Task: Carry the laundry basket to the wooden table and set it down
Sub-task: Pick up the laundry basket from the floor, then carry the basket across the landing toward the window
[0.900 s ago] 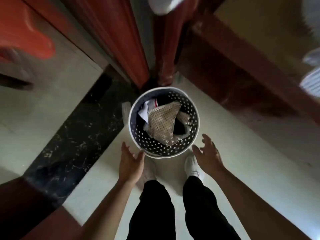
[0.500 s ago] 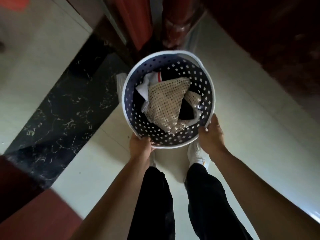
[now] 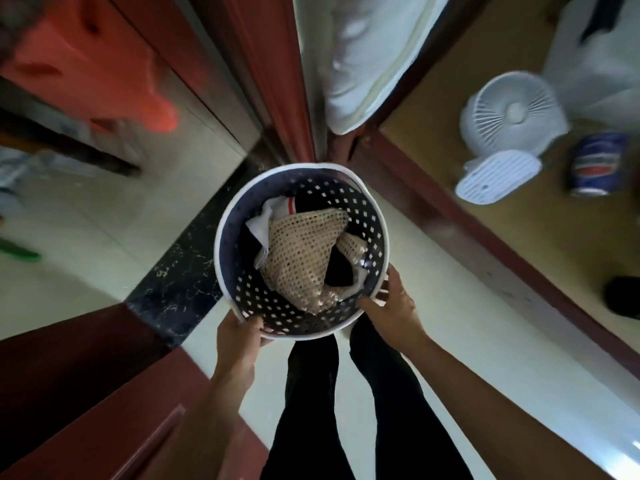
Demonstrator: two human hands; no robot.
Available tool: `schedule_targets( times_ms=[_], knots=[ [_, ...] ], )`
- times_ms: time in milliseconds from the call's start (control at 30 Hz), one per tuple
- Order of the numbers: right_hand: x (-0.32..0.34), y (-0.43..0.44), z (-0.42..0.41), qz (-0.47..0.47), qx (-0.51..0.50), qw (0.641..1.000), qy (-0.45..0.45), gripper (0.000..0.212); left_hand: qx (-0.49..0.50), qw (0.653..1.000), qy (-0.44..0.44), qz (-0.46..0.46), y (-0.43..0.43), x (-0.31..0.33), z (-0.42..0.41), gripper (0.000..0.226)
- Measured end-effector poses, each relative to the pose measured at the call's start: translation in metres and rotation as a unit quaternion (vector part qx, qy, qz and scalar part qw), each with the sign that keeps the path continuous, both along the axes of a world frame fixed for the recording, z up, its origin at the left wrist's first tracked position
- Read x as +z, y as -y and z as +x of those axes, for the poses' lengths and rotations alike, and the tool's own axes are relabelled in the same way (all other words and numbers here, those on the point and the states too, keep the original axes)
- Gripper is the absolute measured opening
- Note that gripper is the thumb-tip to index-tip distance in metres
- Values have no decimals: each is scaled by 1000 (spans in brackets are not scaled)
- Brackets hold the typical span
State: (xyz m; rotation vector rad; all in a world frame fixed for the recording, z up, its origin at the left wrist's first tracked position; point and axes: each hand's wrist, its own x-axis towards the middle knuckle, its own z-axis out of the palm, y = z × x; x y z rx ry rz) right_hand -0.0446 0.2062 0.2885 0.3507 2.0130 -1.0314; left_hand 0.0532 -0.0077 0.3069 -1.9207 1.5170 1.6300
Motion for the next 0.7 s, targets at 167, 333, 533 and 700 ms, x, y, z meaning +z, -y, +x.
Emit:
schedule_targets(
  times_ms=[167, 333, 533, 700],
  knots=[
    [116, -5, -23, -119, -91, 989, 17, 61, -92, 994, -42, -51, 19, 142, -5, 16],
    [192, -16, -35, -144, -154, 977, 19, 35, -244, 958, -105, -113, 30, 230, -18, 10],
    [256, -46, 3, -132, -241, 958, -77, 47, -349, 911, -206, -79, 5, 276, -51, 17],
    [308, -125, 117, -106, -498, 832, -220, 64, -511, 800, -310, 43, -103, 302, -86, 40]
  ],
)
